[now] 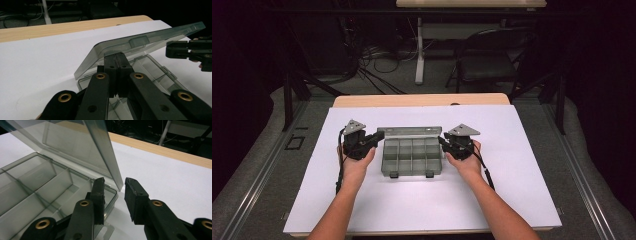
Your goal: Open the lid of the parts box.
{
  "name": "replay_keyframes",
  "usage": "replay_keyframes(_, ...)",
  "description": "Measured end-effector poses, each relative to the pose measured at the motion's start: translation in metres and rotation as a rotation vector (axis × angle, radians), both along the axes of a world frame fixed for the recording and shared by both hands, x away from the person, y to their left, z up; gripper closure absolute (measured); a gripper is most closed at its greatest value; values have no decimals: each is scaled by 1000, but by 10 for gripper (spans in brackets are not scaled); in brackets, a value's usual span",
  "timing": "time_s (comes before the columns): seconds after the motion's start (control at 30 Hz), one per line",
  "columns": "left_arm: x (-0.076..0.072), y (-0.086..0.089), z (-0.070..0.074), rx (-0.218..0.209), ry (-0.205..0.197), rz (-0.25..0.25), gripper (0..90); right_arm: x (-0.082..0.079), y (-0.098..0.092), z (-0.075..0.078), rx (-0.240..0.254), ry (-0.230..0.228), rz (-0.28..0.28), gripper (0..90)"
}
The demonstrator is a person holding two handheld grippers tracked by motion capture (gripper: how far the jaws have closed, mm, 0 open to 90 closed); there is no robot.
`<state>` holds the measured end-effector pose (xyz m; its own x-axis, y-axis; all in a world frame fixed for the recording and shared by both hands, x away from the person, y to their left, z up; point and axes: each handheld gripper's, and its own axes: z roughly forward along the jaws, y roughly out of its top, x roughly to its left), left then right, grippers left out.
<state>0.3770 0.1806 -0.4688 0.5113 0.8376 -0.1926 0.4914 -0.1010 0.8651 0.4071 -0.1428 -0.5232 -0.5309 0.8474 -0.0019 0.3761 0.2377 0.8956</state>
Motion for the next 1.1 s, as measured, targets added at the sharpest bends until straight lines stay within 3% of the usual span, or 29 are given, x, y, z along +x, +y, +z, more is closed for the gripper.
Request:
replay_keyframes(0.37, 0, 0, 0, -1, 0, -2, 897, 13, 10, -7, -16, -12, 3, 706)
replay_keyframes(0.8, 0, 1, -2, 1, 2, -5, 888, 16, 7, -11, -22, -15, 2, 803)
replay_keyframes(1.1, -1, 0, -5, 8, 16, -9, 833, 16, 7, -11, -30, -19, -5, 819)
